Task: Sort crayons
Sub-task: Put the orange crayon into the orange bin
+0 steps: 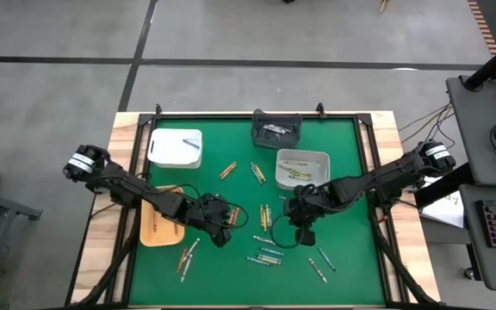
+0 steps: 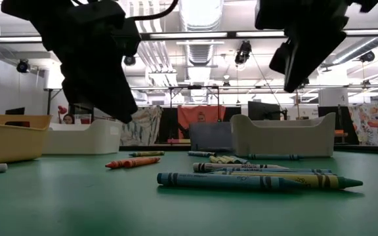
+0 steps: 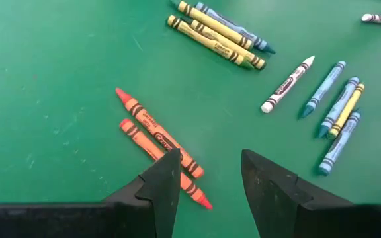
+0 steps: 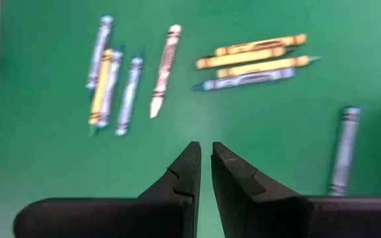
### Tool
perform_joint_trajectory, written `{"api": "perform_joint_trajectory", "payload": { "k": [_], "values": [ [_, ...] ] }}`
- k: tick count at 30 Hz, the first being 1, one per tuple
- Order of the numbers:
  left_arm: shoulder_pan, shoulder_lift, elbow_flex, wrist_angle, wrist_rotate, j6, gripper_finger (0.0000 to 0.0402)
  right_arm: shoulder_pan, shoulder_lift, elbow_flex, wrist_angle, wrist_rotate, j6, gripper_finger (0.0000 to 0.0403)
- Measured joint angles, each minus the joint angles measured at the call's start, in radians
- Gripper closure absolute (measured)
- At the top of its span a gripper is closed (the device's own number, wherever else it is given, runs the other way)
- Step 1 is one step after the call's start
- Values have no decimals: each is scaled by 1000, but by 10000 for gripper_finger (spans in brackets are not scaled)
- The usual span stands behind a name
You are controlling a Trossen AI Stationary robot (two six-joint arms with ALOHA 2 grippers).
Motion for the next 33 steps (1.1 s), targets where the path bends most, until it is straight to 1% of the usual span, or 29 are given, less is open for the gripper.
{"api": "perform_joint_trajectory", "payload": {
  "k": [4,11,16,20,27,33],
  "values": [
    [0,10,0,-3,-10,-19,260,-1,0,0,0,19,-3,376],
    [0,67,0,-4,-32,-53,260,-1,0,0,4,51,-4,376],
    [0,78,0,-6,-101,-56,260,-1,0,0,21,56,-3,376],
    [0,98,0,-6,-112,-56,260,-1,0,0,37,56,-7,376],
    [0,140,1,-3,-208,-74,260,-1,0,0,74,64,-42,376],
    [0,146,1,8,-221,-74,260,-3,0,0,82,84,-56,376]
  ]
}}
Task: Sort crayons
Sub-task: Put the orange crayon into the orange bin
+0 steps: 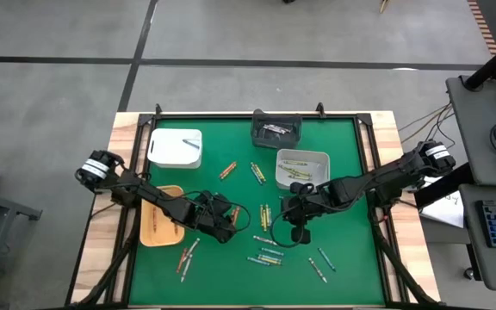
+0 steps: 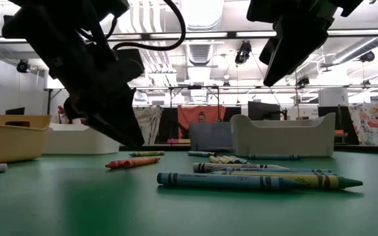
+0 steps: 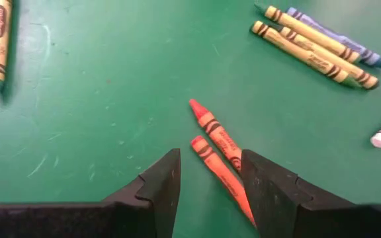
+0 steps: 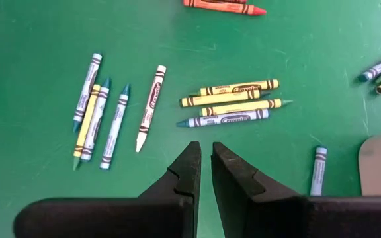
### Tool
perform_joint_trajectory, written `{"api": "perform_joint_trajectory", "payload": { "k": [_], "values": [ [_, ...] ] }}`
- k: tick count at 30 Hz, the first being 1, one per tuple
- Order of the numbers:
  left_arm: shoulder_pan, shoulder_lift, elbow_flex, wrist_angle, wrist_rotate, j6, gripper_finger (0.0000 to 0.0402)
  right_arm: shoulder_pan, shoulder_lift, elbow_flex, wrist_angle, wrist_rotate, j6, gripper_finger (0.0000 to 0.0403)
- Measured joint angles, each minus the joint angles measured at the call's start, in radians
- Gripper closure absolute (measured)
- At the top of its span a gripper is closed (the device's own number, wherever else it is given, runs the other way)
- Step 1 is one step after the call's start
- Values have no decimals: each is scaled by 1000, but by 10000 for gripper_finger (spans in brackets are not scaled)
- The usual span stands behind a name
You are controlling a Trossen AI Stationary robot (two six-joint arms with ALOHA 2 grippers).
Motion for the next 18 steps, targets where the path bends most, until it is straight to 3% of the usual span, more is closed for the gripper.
{"api": "perform_joint_trajectory", "payload": {
  "k": [18],
  "values": [
    [-2,82,3,16,15,-15,260,0,0,0,0,23,0,376]
  ]
}}
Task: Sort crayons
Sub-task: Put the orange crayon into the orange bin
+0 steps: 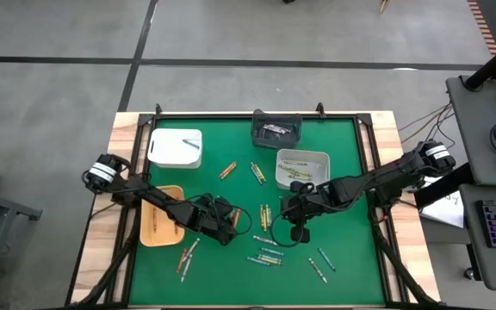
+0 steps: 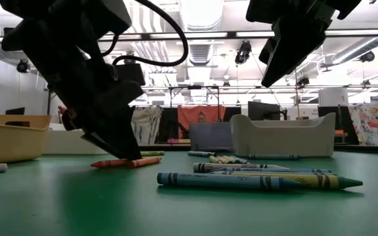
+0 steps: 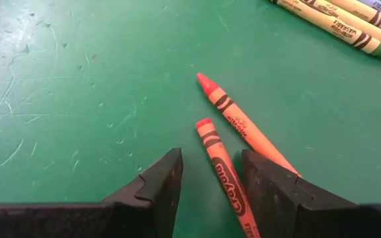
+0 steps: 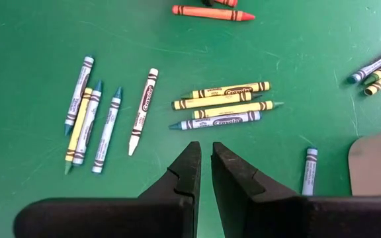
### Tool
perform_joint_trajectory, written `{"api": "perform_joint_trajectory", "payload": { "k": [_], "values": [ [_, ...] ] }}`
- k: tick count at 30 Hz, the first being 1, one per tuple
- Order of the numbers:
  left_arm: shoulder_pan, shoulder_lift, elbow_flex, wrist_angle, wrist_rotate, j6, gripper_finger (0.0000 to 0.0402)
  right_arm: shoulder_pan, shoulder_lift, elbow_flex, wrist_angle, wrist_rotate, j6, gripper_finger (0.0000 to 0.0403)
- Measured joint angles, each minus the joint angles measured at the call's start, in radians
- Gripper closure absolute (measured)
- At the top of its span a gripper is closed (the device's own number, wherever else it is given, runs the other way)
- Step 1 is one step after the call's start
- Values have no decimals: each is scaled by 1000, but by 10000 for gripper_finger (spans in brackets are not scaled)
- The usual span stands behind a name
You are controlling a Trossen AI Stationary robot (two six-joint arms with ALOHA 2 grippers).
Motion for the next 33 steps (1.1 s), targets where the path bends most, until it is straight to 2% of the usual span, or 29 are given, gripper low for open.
{"api": "perform_joint_trajectory", "payload": {
  "k": [6,13,17,21,23,28,33],
  "values": [
    [0,0,1,-32,-6,-1,292,0,0,0,1,0,0,376],
    [3,0,-1,-59,-29,-11,386,0,0,0,1,0,0,376],
    [6,-21,-2,-75,-30,10,392,0,0,0,1,0,0,376],
    [9,-104,14,-119,-37,70,399,0,0,0,2,0,-2,376],
    [9,-167,42,-187,-62,88,399,0,0,0,5,1,-7,376],
    [9,-338,141,-481,-99,89,400,0,0,0,45,2,-24,376],
    [0,-482,204,-819,-102,-70,401,0,0,0,62,2,-28,376]
  ]
}}
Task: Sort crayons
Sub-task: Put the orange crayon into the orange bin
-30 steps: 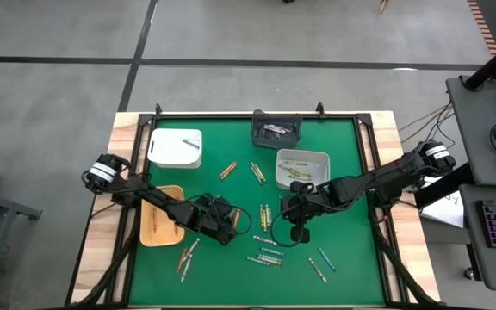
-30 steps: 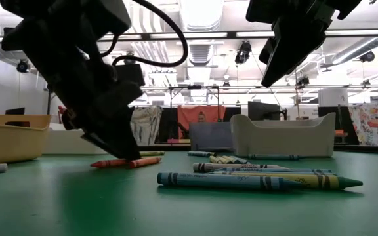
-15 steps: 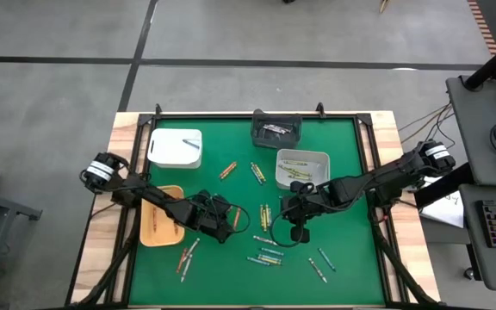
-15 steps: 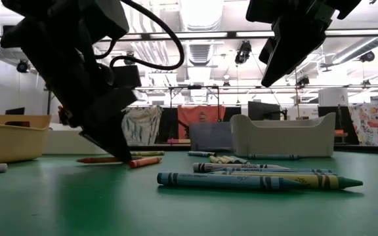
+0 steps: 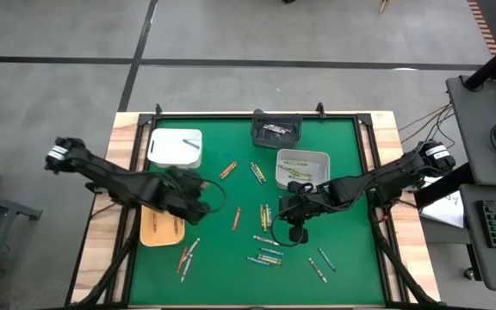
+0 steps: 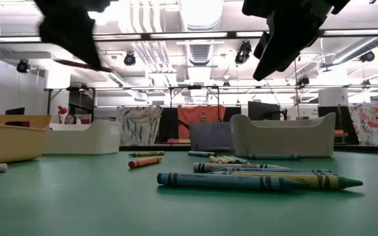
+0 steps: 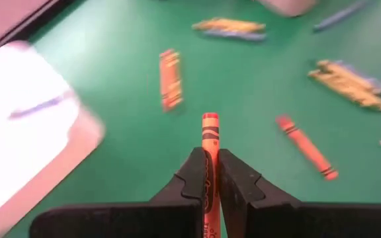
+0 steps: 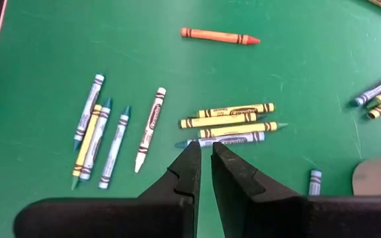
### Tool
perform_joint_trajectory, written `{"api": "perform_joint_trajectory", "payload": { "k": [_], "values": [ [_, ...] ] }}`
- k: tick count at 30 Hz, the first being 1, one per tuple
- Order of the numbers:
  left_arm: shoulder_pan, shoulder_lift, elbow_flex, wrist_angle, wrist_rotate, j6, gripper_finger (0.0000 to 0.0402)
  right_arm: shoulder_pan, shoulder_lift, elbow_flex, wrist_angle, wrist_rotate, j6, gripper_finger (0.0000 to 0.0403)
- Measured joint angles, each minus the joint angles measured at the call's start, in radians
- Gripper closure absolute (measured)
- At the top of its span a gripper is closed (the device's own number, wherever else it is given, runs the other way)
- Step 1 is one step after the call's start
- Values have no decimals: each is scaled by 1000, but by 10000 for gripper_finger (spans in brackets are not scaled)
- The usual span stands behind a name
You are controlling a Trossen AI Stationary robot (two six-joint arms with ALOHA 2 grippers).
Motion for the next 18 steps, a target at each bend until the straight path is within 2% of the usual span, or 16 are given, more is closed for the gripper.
{"api": "perform_joint_trajectory", "payload": {
  "k": [2,7,11,18],
  "values": [
    [-10,-45,4,-139,22,-95,401,0,0,0,3,0,-10,376],
    [-27,-93,-3,-400,159,-327,401,0,0,0,11,16,-26,376],
    [-42,-85,-17,-422,300,-360,401,0,0,0,11,28,-28,376],
    [-48,-2,-91,-423,522,-364,401,0,1,0,11,34,-39,376]
  ]
}}
